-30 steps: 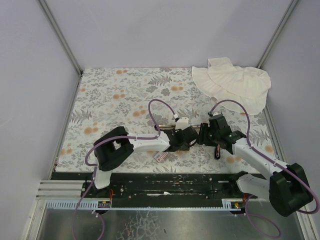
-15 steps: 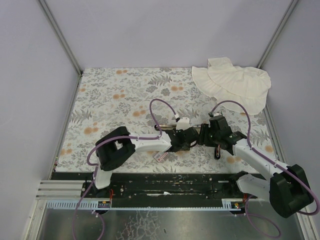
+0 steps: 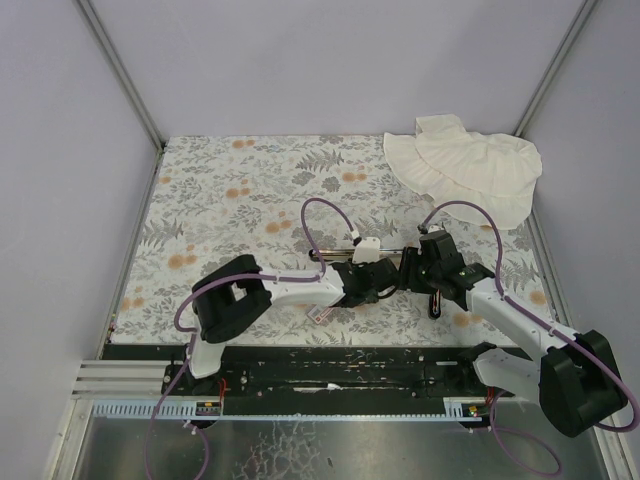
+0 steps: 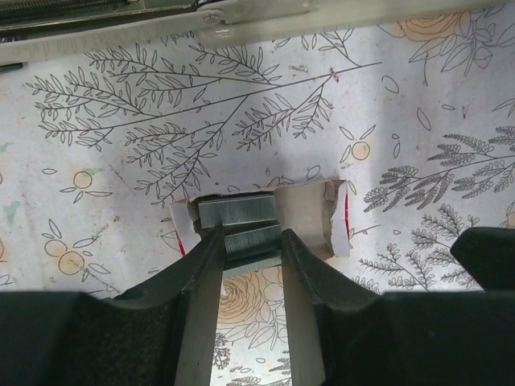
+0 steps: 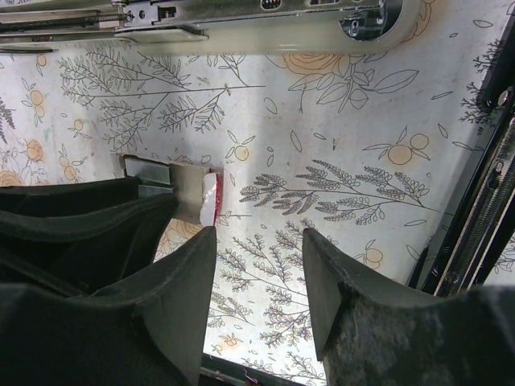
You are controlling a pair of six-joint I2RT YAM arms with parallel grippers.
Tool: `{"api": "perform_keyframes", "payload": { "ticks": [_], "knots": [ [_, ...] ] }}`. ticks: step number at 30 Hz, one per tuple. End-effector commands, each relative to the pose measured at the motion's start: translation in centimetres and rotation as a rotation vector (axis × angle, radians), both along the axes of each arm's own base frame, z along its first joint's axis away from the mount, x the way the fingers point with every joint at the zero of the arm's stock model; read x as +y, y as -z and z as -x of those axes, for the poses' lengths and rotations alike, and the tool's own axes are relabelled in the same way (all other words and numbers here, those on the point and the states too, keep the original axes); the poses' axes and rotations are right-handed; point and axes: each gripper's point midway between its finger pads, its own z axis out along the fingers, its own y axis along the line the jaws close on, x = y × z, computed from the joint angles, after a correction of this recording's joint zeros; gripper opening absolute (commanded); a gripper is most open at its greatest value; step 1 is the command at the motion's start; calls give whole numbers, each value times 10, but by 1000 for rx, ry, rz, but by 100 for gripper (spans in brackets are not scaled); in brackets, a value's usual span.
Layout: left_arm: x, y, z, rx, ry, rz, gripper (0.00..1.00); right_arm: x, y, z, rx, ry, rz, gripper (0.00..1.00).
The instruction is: Load the staples into the stapler
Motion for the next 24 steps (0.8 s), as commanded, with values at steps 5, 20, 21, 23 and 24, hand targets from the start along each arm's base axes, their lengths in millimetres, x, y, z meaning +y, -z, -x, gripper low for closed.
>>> {"api": "perform_keyframes", "payload": {
  "ticks": [5,20,21,23,24],
  "knots": [
    [-4,-54,-10,-112,3,23,25,-2,-10,-10,-55,14,-6,54],
    [19,-54,21,-112,125,126,25,-2,-12,-9,-65,2,-7,54],
    [20,-54,26,-114,146,132,25,-3,-11,-8,-64,3,-5,54],
    [22,-53,36,-134,203,129,26,-3,-11,-7,-64,4,-5,55],
    [21,-55,40,-150,232,132,26,-3,-10,-6,-62,5,-6,55]
  ]
}}
